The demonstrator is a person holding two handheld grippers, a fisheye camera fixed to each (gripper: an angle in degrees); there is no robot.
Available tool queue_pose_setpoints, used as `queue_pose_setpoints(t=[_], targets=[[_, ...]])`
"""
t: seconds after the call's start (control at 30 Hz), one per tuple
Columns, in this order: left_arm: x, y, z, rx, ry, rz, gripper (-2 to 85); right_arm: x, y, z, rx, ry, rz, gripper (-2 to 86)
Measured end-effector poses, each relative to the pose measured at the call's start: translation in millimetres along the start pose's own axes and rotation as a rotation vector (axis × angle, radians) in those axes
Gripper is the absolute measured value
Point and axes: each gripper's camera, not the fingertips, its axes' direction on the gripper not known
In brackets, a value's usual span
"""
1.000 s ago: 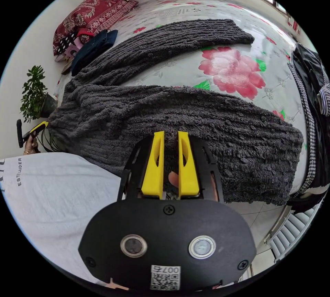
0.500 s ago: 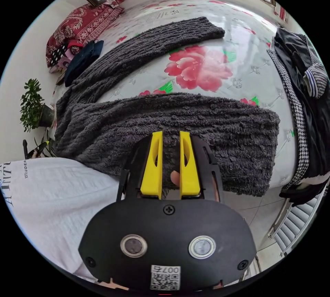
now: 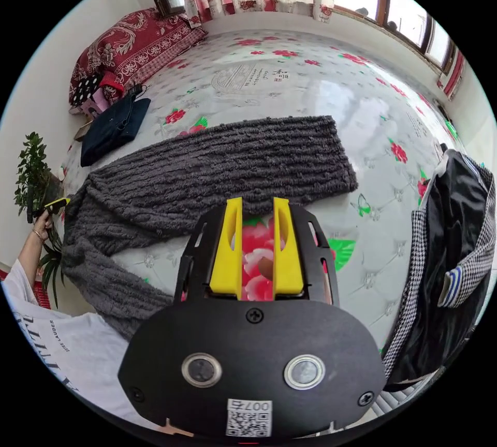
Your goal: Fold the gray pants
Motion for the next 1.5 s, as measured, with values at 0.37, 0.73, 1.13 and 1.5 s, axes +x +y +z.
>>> queue_pose_setpoints(t=[0.37, 0.73, 1.13, 1.5], targets=[[35.7, -48.2, 73.0, -0.074, -0.437, -0.068, -0.8, 35.2, -44.0, 89.9, -0.056, 0.075, 0.139, 10.7], [32.7, -70.7, 61.6, 0.066, -0.345, -0.065, -0.7, 10.8, -20.6, 52.1, 0.007, 0.144, 0.237, 10.8], [32.6, -42.1, -5.4, 0.236, -0.048, -0.015, -0.4, -229.0, -113.4, 97.6, 0.072, -0.145, -0.123, 11.6], [96.5, -71.8, 72.4, 0.176, -0.247, 0.21, -1.0, -171.2, -120.9, 183.5, -0.037, 0.013, 0.022, 11.2]])
